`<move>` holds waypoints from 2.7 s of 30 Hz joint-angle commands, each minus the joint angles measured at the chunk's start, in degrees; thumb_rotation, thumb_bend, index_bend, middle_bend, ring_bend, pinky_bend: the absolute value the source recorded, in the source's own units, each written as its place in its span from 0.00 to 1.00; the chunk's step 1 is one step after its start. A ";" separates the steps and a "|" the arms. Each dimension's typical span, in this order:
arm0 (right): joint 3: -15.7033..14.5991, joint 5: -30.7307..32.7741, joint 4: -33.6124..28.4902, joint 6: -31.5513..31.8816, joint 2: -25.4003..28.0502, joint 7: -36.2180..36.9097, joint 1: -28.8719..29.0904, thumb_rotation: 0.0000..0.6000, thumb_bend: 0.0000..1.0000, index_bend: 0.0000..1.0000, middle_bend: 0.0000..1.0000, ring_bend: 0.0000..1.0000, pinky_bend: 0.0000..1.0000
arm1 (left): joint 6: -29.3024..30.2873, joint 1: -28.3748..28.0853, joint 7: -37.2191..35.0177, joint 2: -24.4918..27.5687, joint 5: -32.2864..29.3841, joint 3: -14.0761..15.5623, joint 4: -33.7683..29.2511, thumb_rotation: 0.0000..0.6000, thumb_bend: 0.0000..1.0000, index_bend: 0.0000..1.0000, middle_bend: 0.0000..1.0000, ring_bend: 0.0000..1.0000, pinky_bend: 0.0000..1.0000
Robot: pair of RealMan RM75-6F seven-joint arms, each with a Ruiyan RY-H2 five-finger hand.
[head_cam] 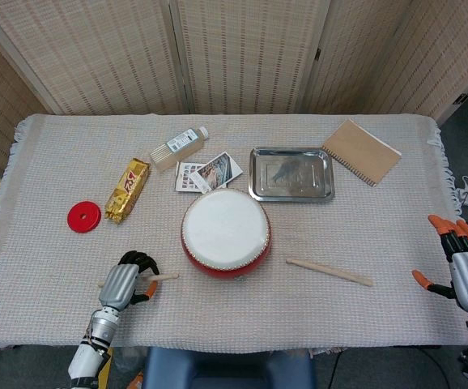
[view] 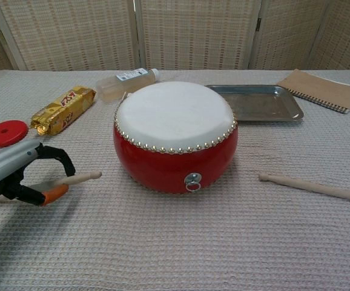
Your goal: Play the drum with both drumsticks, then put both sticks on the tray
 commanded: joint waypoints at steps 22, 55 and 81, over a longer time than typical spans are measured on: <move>0.61 -0.55 -3.59 1.30 1.41 -2.01 -0.07 1.00 0.11 0.00 0.09 0.00 0.05 | -3.87 4.49 -97.89 4.21 8.87 -4.01 14.93 1.00 0.55 0.47 0.43 0.36 0.43; 0.53 -1.22 -4.61 2.41 1.90 -1.71 -0.62 1.00 0.11 0.00 0.09 0.00 0.05 | -5.90 6.28 -108.24 3.01 4.53 -4.91 16.76 0.27 0.38 0.39 0.60 0.58 0.60; 0.48 -2.65 -6.14 4.30 2.55 -1.33 -1.22 1.00 0.11 0.00 0.09 0.00 0.05 | 3.36 9.17 -97.45 -0.83 10.11 -3.41 21.27 0.89 0.38 0.70 0.83 0.76 0.75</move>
